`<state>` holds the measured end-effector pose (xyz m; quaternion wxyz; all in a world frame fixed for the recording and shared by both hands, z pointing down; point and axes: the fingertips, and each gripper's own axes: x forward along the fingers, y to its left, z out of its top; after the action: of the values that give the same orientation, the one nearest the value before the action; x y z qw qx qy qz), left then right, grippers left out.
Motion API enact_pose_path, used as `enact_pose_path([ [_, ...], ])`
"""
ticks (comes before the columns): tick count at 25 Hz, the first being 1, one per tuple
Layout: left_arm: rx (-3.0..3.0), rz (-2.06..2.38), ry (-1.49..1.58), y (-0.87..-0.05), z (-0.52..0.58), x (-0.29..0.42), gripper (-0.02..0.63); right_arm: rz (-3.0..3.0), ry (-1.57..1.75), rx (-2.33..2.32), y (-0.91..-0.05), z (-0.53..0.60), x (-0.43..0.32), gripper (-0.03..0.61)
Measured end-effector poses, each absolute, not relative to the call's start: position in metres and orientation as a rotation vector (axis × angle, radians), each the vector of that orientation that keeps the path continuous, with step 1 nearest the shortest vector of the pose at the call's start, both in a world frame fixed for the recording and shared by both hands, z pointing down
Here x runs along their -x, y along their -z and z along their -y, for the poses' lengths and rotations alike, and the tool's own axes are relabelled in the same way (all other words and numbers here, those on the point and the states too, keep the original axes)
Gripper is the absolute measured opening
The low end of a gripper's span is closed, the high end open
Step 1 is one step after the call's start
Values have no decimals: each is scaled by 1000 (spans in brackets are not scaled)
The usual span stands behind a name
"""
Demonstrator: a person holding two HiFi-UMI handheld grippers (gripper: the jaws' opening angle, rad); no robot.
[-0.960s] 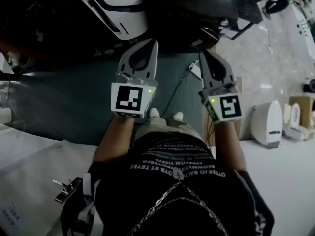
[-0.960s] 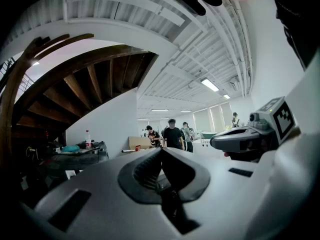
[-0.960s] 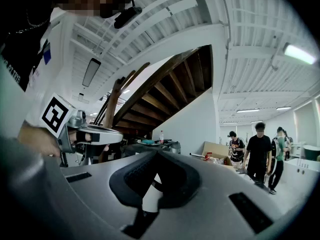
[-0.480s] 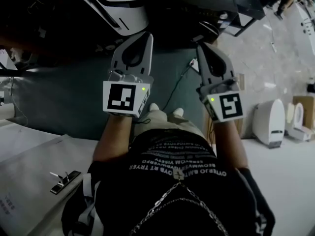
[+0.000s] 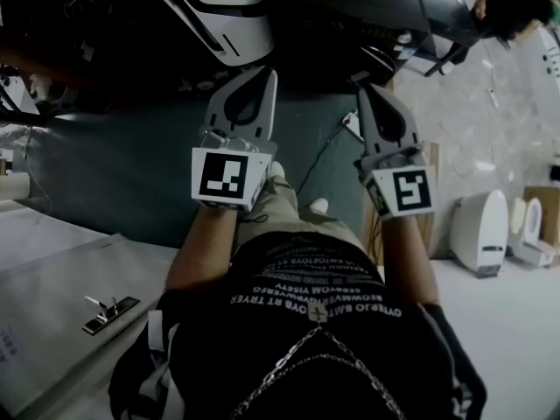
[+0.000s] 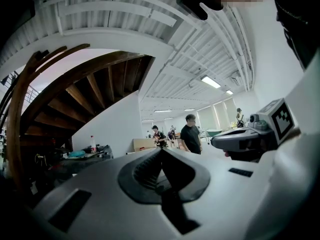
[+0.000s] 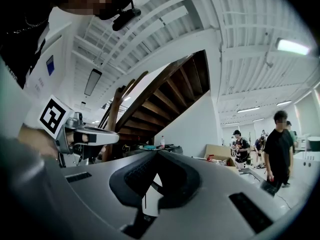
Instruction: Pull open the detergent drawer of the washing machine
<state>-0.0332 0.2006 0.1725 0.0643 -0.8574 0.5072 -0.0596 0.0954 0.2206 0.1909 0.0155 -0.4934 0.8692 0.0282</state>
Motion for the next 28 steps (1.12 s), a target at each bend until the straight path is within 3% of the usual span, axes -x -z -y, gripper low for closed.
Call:
enact_pose_path([
  [28, 2675, -1497, 208, -205, -99, 68, 5, -2734, -94, 1628, -217, -120, -64, -11],
])
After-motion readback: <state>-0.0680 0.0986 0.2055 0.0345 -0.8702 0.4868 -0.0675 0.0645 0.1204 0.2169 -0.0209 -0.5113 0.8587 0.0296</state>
